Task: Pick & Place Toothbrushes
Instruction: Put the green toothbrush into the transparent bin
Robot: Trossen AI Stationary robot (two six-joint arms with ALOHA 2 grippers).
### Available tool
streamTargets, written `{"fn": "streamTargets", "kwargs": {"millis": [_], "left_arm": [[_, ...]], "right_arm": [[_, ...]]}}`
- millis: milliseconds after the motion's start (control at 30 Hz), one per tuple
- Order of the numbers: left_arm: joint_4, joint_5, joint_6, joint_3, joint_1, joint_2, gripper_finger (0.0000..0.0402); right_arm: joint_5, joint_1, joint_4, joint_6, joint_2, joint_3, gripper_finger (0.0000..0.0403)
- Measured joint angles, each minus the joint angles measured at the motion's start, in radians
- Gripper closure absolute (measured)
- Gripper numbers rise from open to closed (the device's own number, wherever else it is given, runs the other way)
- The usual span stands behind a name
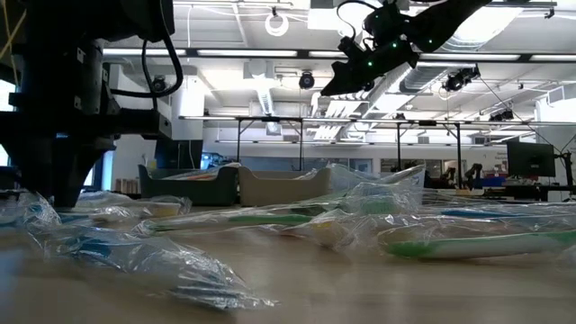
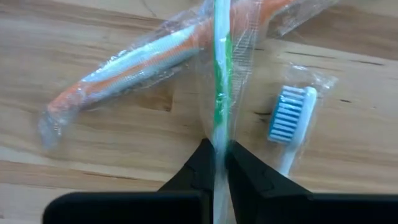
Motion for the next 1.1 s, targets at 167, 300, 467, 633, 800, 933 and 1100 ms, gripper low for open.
{"fn": "streamTargets", "kwargs": {"millis": [167,300,467,633,800,933,1100], "left_arm": [[-0.023,-0.011,0.006,0.000,0.000,-0.032,0.0386],[-0.028,-0.021,0.024,0.000,0.000,-0.058,0.0386],[-0.039,-0.058,0.027,0.000,0.000,-0.098,0.0387],[-0.038,-0.111,0.028,0.000,0.000,-0.134,0.0387],[-0.035,-0.157,0.028,0.000,0.000,-0.174,0.0384],[-0.011,-0.232,0.056,0.000,0.000,-0.201,0.0386],[0.037,-0.333,0.134,0.000,0.012,-0.234,0.0386]], "right_arm": [[0.000,0.000,0.001,0.000,0.000,0.000,0.0287],[0.000,0.000,0.001,-0.012,0.000,0.000,0.0287],[0.000,0.000,0.001,-0.027,0.000,0.000,0.0287],[0.000,0.000,0.001,-0.027,0.000,0.000,0.0287],[0.000,0.000,0.001,-0.027,0.000,0.000,0.0287],[0.000,0.000,0.001,-0.027,0.000,0.000,0.0287],[0.001,0.000,0.001,-0.027,0.000,0.000,0.0287]]}}
